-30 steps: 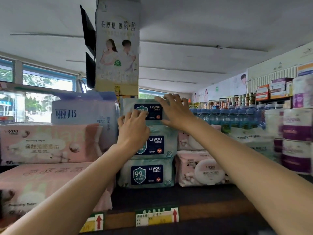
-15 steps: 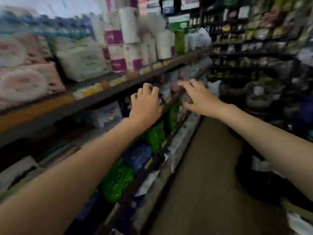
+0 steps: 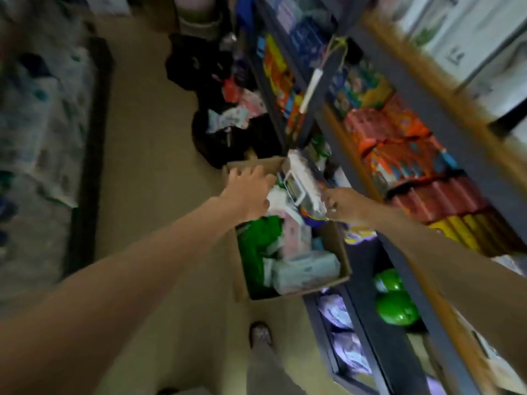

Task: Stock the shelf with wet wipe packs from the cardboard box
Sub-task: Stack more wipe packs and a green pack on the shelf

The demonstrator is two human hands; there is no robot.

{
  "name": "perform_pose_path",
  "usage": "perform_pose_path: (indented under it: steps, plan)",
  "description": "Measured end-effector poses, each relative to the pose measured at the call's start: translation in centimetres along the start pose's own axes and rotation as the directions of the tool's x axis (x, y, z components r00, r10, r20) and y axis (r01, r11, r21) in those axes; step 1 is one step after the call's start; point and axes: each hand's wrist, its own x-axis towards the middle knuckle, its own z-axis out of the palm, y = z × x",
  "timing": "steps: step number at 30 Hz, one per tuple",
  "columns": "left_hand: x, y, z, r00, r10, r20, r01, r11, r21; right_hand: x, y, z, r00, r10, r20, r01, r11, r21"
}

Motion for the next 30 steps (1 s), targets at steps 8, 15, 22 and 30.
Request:
perform_pose_path:
  steps: [8, 15, 22, 30]
  plan:
    - [6.1, 2.9, 11.8, 0.958, -0.135, 0.252, 0.171, 0.977, -0.126, 7.7, 6.5, 13.1, 0.943, -0.162, 0.29, 0.187, 0.981, -0.061]
    - [9.0, 4.5, 21.3, 0.847, -0.157, 0.508, 0.357, 0.876, -0.324, 13.5, 7.1, 21.1, 0.805, -0.248, 0.539, 0.402, 0.897, -0.187]
    - [9.8, 5.2, 24.6, 0.843, -0.138, 0.52, 0.343, 0.883, -0.322, 16.2, 7.3, 22.9, 0.779, -0.283, 0.559, 0.344, 0.939, -0.005]
    - [8.8, 4.1, 25.8, 0.836, -0.155, 0.526, 0.372, 0.864, -0.338, 16.7, 5.6, 20.9, 0.714, -0.234, 0.66, 0.417, 0.899, -0.131]
